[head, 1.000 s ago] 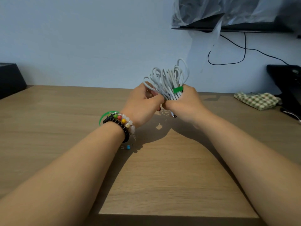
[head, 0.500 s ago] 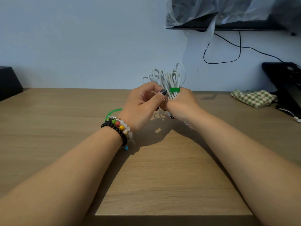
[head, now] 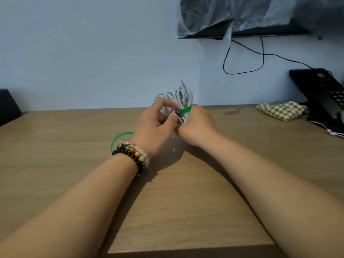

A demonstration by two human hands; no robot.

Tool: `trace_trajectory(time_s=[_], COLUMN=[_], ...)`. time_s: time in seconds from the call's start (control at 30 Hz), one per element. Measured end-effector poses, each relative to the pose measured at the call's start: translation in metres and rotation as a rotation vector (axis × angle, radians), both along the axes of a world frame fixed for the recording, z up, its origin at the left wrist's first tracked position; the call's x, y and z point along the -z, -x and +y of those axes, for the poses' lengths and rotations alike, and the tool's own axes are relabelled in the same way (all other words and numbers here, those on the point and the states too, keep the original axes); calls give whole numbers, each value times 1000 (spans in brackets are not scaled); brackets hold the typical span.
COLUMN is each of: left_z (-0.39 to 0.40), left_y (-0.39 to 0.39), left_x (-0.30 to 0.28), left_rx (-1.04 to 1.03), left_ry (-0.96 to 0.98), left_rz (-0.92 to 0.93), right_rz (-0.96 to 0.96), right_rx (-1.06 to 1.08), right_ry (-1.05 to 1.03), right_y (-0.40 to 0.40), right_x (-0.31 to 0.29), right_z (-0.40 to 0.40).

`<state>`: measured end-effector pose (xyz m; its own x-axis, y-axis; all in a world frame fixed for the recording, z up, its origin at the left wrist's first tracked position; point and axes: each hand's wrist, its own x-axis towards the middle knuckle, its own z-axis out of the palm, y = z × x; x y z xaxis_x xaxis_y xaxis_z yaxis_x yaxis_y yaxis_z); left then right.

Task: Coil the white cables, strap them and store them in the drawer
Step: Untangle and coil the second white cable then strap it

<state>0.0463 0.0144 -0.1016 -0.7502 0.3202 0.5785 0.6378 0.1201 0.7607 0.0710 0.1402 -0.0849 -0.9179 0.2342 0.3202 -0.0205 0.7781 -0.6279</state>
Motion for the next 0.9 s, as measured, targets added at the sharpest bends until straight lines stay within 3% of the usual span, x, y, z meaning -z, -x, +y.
trace_trajectory(time_s=[0.27,0.73,0.9], left_z=[0,0,-4], left_y=[4,-1,1], left_x=[1,-6,-8], left_rx=[4,70,28], left_ry=[36,-74,-97], left_rz=[-36,-342,-340], right_rz=[17,89,67], right_rx=[71,94,-57], right_ry=[-102,-345,-230], right_y=[-2,3,5], right_x=[1,1,2], right_z=[-2,-1,3])
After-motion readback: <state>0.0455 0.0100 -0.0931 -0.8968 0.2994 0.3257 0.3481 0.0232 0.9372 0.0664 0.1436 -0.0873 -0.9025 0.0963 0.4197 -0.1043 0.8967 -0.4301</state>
